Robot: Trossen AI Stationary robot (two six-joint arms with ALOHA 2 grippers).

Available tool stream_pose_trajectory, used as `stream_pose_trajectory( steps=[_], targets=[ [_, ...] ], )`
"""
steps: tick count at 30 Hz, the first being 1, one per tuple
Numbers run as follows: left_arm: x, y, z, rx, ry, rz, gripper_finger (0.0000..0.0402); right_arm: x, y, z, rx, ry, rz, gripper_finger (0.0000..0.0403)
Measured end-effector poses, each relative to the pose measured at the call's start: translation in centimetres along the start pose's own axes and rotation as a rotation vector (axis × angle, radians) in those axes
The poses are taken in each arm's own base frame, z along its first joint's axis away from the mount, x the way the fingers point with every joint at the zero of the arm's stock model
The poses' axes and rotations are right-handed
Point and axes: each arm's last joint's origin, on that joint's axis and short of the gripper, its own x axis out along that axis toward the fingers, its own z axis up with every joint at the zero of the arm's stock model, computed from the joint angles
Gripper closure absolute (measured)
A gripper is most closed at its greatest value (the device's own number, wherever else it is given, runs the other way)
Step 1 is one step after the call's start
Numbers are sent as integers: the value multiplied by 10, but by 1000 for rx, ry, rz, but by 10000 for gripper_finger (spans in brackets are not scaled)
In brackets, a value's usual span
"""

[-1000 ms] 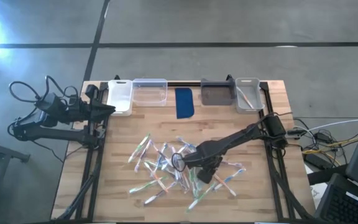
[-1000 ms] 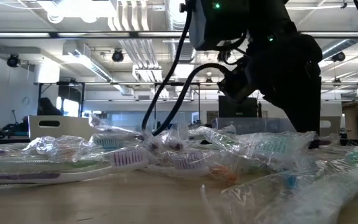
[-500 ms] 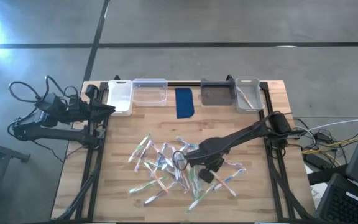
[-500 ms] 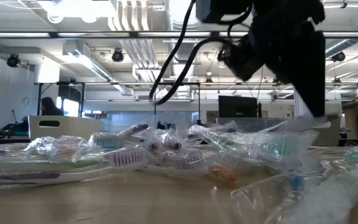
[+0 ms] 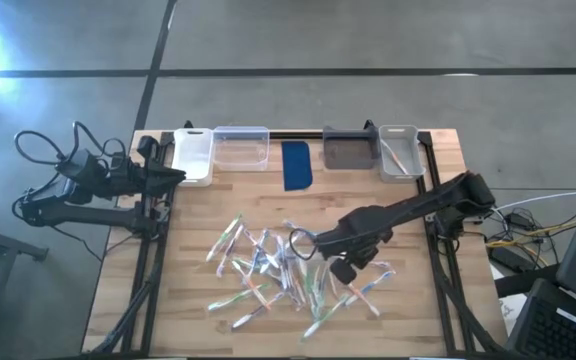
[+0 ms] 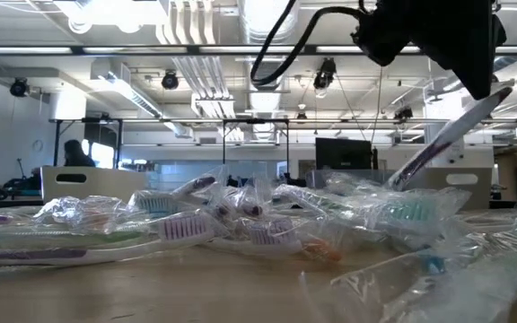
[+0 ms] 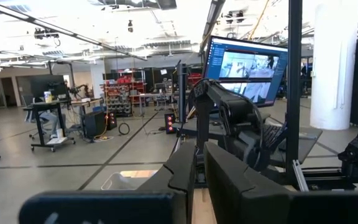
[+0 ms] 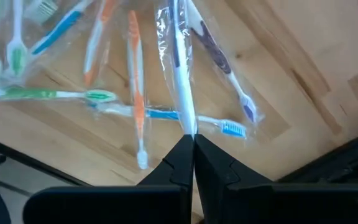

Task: Pick & Place Toothbrushes
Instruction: Put the purple toothbrush into the black bin

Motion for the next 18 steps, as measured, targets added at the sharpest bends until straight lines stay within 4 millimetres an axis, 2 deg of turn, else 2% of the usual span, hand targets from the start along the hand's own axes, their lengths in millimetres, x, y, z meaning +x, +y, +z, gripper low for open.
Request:
stream_pose_trajectory(
  steps=[8,11,15,18],
  targets=[
    [0,0,0,0,0,1,360,-14,-5,-11,-82,-58,39,395],
    [0,0,0,0,0,0,360,-12,-6,-11,-135,-48,36,395],
    [0,0,0,0,-1,0,360,3,-4,-7,-174,-12,34,395],
    [0,0,0,0,-1,0,360,26,-4,-4,-175,8,29,395]
  ],
)
